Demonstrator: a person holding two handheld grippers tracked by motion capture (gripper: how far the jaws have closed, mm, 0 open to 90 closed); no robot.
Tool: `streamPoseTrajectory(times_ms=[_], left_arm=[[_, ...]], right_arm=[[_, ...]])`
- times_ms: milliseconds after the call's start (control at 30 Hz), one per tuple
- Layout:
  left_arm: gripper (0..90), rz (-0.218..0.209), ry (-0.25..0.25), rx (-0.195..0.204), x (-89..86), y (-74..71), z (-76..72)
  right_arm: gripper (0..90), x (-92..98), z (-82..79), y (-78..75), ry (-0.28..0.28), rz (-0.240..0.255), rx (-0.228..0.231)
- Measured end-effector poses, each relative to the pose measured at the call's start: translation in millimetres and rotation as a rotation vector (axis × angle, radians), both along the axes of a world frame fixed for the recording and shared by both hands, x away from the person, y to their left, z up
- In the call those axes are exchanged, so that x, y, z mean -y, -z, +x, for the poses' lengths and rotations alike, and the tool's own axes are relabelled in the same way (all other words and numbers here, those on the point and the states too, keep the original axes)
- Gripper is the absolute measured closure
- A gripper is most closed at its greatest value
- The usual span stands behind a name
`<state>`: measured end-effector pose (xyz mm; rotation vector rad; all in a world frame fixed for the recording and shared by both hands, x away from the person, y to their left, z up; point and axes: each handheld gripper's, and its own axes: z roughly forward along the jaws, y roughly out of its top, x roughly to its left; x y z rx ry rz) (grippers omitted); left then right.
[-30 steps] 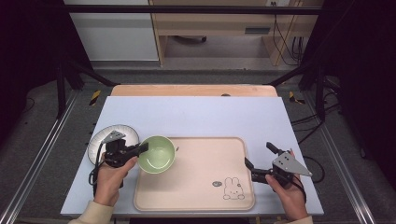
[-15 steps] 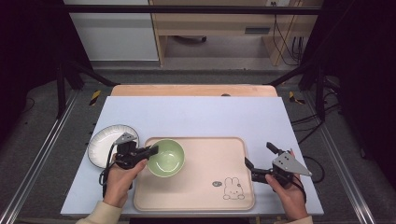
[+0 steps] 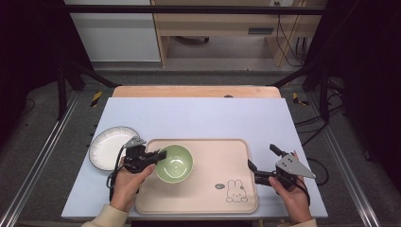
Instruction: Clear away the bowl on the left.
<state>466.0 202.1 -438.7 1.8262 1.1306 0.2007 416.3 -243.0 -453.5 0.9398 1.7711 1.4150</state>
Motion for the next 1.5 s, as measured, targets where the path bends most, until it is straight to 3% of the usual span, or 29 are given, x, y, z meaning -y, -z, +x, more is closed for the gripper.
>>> streamPoseTrajectory(times_ms=[1133, 1500], left_arm=[[81.2, 0.044, 0.060, -0.034, 20.5, 11.8, -0.4], [81.2, 0.036, 0.065, -0.046, 21.9, 13.8, 0.7]], right_arm=[[3.6, -0.7, 0.3, 0.5, -0.005, -0.006, -0.002], [3.7, -0.7, 0.3, 0.6, -0.007, -0.006, -0.003]])
